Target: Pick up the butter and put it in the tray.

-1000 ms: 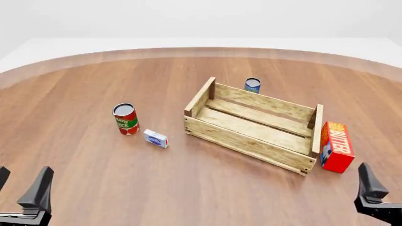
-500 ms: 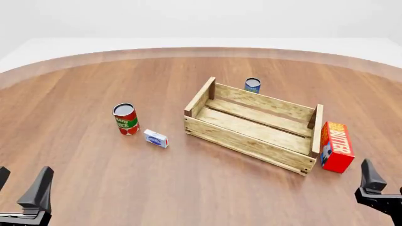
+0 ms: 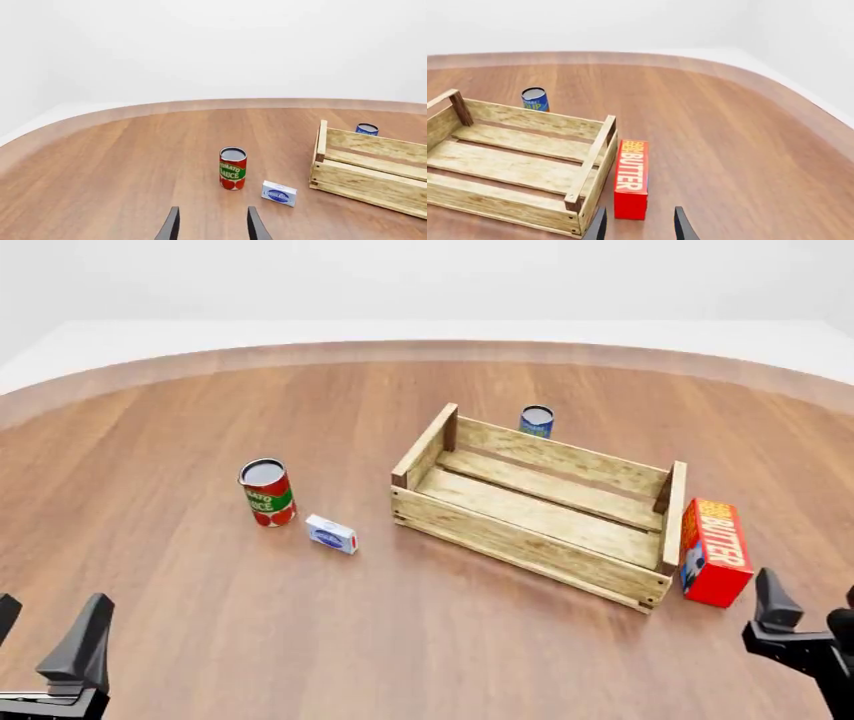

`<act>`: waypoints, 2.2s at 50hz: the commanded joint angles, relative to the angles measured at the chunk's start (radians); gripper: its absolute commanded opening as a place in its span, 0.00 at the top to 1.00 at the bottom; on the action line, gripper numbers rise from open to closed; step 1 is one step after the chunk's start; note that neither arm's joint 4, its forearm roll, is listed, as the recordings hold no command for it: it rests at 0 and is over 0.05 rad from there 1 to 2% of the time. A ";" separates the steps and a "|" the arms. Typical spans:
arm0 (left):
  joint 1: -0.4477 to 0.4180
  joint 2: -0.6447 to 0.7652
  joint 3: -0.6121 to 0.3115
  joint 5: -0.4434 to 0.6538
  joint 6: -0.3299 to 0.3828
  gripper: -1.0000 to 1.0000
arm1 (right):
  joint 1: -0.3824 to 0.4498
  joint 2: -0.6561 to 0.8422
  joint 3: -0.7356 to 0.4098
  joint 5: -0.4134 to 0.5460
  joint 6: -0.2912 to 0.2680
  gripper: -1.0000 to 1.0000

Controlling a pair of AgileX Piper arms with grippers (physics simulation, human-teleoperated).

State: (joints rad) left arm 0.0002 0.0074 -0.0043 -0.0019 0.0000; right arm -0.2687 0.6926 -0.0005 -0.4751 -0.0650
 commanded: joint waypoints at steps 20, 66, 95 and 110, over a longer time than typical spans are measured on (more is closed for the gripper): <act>0.000 0.000 0.000 0.000 0.000 0.00 | 0.018 0.280 0.000 -0.243 0.007 0.00; 0.000 0.000 0.000 0.000 0.000 0.00 | 0.029 0.676 0.000 -0.600 -0.004 0.00; 0.000 0.000 0.000 0.000 0.000 0.00 | 0.025 0.816 -0.010 -0.718 -0.012 0.00; 0.000 0.000 0.000 0.000 0.000 0.00 | 0.029 0.830 -0.037 -0.705 -0.009 0.00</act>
State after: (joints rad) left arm 0.0002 0.0073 -0.0043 -0.0019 -0.0001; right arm -0.2410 1.5077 -0.0239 -1.1794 -0.0736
